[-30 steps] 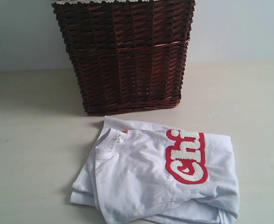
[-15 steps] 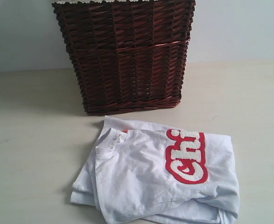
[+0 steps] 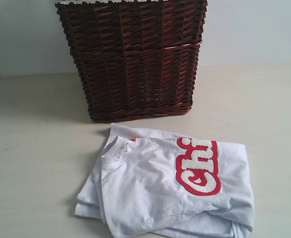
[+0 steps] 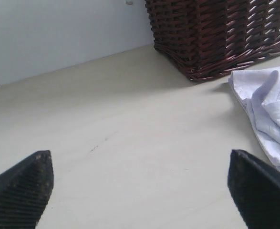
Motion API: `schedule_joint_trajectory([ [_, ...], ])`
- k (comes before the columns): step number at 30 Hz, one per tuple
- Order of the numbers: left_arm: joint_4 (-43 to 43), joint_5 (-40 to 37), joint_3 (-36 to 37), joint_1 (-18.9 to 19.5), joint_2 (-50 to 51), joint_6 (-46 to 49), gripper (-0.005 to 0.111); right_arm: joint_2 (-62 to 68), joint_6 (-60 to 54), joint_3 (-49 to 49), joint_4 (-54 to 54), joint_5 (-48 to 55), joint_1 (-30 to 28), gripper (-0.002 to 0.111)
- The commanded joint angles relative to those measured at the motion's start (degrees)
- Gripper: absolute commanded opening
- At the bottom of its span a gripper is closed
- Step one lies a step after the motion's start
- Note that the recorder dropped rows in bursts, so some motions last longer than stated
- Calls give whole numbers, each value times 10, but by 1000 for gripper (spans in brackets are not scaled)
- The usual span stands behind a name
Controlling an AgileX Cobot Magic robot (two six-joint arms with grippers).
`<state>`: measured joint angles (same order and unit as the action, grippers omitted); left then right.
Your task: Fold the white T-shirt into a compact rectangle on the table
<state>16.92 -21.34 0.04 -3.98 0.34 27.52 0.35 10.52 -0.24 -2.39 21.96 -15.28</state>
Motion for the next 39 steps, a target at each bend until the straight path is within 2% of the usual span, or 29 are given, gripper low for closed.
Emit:
schedule_joint_trajectory([
  [1,0,1,0,2,-3,-1,94,-3,-3,2,-43,-24,85,10],
  [3,0,1,0,2,-3,-1,94,-3,1,2,-56,-24,166,10],
  [5,0,1,0,2,-3,-1,94,-3,1,2,-72,-24,198,10],
  [14,0,1,0,2,-3,-1,94,-3,-2,2,-57,-33,182,10],
  [16,0,1,0,2,-3,-1,94,-3,-3,2,50,-82,182,10],
  [18,0,1,0,2,-3,-1,94,-3,-1,2,159,-85,182,10],
  [21,0,1,0,2,-3,-1,94,-3,0,2,246,-84,182,10],
  [31,-2,1,0,2,-3,-1,94,-3,0,2,252,-84,182,10],
  [36,-7,0,0,52,-3,-1,94,-3,0,2,252,-84,182,10],
  [39,45,-5,0,91,-3,-7,94,-3,0,2,252,-84,182,10],
])
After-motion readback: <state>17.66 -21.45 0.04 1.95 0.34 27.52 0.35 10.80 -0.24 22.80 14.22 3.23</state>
